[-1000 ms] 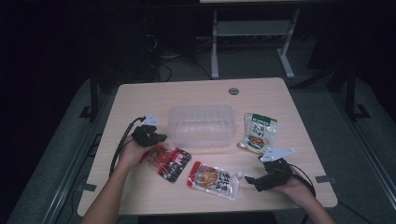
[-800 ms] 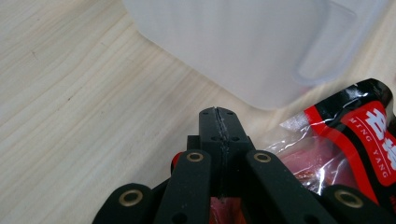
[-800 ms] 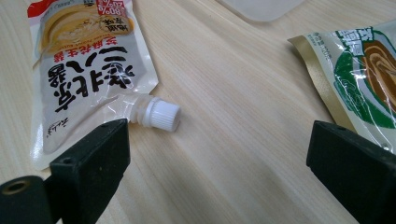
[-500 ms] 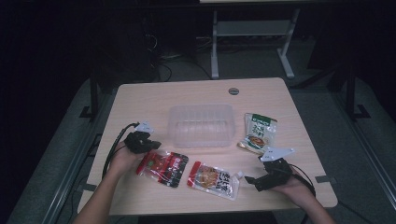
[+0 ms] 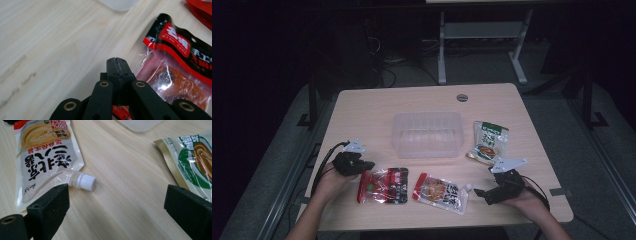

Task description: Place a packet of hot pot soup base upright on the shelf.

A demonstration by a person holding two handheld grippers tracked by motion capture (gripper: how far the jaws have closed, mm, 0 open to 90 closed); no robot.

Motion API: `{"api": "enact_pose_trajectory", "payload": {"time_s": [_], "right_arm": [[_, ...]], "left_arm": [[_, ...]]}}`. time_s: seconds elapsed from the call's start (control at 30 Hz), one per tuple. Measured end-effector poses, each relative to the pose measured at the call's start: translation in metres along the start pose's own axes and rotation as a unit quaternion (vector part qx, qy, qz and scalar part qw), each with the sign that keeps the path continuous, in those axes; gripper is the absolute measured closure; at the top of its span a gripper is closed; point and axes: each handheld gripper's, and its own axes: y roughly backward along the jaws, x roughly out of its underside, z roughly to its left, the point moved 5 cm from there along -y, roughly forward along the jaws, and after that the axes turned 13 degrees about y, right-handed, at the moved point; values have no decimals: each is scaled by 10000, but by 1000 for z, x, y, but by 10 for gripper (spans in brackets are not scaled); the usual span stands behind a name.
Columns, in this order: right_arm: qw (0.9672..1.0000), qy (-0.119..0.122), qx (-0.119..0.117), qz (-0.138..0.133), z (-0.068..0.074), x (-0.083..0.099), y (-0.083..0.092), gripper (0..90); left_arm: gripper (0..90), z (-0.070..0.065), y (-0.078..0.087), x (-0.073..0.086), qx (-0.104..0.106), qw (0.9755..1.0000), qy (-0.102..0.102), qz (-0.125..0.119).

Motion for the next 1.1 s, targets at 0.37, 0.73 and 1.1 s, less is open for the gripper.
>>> {"api": "enact_pose_trajectory", "payload": {"time_s": [0.37,0.73,1.1], "right_arm": [[10000,2,-28,-3,1,0,2,62],[9998,107,-167,-50,5,-4,2,98],[9986,216,-448,-206,17,-19,0,71]], "left_arm": [[898,-22,37,13,17,9989,283,-381],[884,-40,42,43,-329,9956,813,-343],[896,-32,32,49,-429,9962,757,-27]]}}
